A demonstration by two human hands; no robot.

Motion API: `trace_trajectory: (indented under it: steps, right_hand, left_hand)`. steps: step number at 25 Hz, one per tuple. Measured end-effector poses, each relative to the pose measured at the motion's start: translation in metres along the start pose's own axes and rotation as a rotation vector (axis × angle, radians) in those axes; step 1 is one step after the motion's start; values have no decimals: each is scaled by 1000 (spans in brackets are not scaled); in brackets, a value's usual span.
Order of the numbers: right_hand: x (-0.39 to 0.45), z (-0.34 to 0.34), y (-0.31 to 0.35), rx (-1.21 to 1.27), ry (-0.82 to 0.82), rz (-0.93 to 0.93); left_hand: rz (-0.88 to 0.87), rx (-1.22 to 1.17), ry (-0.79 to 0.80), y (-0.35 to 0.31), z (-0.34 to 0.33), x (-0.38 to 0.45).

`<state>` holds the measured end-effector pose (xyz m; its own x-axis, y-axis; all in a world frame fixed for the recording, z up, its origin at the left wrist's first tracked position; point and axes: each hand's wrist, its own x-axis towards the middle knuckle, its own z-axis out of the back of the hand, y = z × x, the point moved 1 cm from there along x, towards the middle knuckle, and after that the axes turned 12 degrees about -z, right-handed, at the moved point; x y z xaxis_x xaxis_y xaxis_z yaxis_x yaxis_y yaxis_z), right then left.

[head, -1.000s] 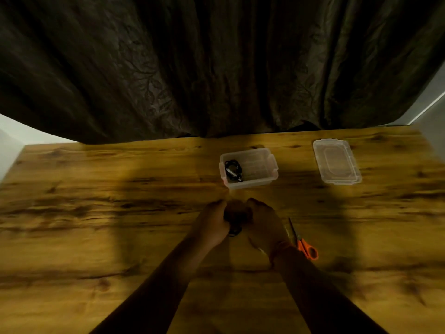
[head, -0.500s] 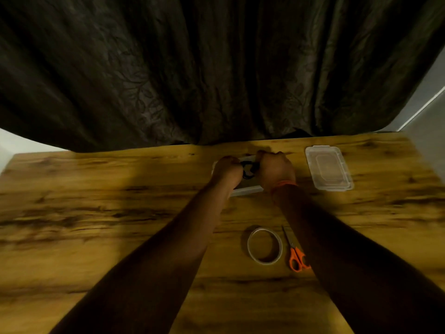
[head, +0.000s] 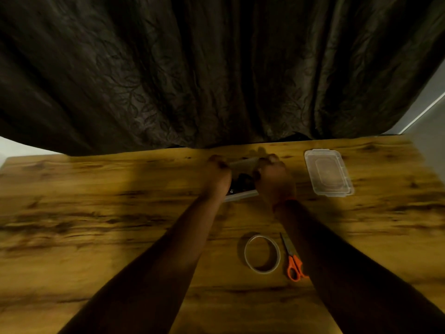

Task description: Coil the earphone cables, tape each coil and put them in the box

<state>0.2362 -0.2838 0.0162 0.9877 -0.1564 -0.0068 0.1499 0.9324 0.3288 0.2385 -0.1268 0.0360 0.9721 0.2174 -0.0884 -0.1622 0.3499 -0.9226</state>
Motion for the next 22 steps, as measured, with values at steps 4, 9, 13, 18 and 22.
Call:
trace_trajectory:
  steps: [4,9,13,18,22]
  right_hand:
    - [-7,-2,-22,445,12,-149]
    - [-29,-20,-28,463,177,-344]
    - [-44,-26,-25,579,152,-425]
    - [-39,-24,-24,558,151,-430]
    - [-40,-15,-32,604,171,-363]
  left_hand:
    - [12,74,-214,35,21,-23]
    - [164,-134,31,56,19,-42]
    - [118,-95,22,62,23,-38]
    - [110,-58,47,61,24,-40]
    - [76,-45,21,61,26,-42]
